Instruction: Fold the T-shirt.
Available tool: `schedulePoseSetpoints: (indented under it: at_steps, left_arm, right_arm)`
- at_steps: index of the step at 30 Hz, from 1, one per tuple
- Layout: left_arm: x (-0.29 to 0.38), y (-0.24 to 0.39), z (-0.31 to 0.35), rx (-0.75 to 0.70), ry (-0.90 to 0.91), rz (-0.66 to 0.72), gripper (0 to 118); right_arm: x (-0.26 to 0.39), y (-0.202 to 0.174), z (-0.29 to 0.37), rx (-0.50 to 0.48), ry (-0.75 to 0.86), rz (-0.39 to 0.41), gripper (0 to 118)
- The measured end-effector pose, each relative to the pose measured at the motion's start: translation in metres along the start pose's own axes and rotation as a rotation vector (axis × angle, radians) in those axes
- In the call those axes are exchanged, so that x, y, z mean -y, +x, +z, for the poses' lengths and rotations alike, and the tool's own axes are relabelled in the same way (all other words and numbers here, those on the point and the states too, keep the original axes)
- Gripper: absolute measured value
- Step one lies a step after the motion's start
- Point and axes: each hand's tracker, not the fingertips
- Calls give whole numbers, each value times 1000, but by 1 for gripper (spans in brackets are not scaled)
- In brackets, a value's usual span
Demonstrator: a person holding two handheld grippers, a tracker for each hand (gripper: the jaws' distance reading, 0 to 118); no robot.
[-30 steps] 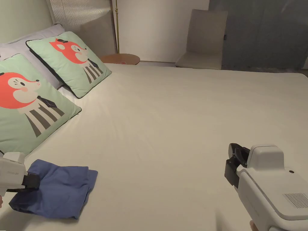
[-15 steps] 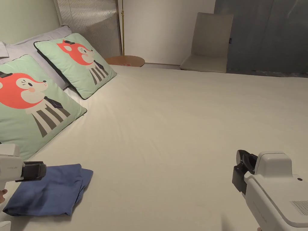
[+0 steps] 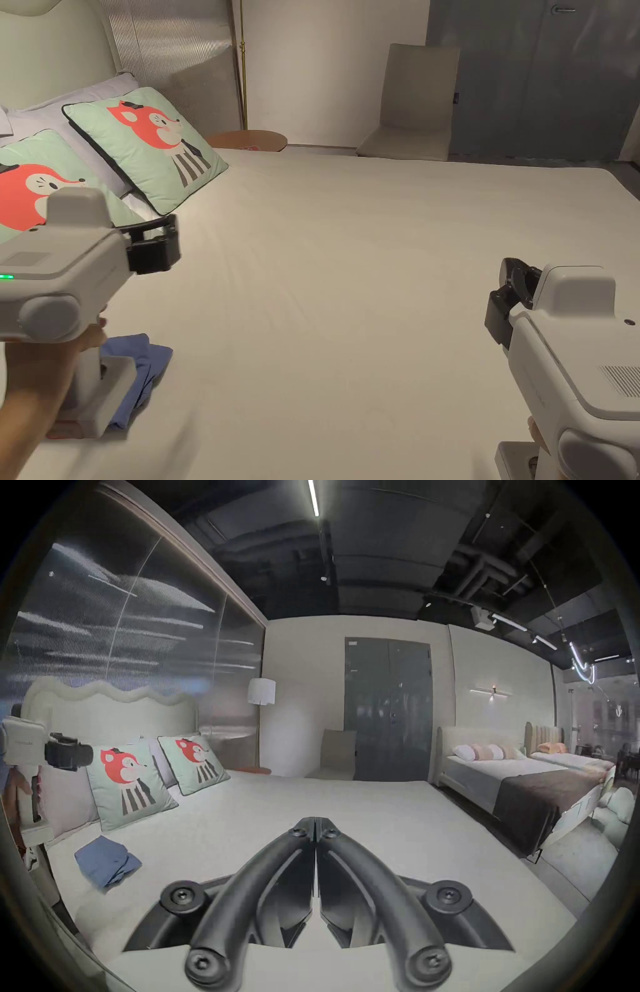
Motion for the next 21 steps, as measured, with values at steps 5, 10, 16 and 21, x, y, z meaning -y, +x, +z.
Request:
schedulePoseSetpoints:
  at_steps: [5,10,16,21]
  left_arm:
    - [0,64,21,39,110,4,100]
    - [15,111,34,92,164,31,70]
    - [36,140,39,150,174,47,0]
    - [39,149,43,167,185,47,0]
  right_arm:
    - [3,21,12,30,38,-7,2]
    - [2,36,28,81,77,8,2]
    - [3,45,38,129,96,47,2]
    - [-1,47,45,147,97,55,2]
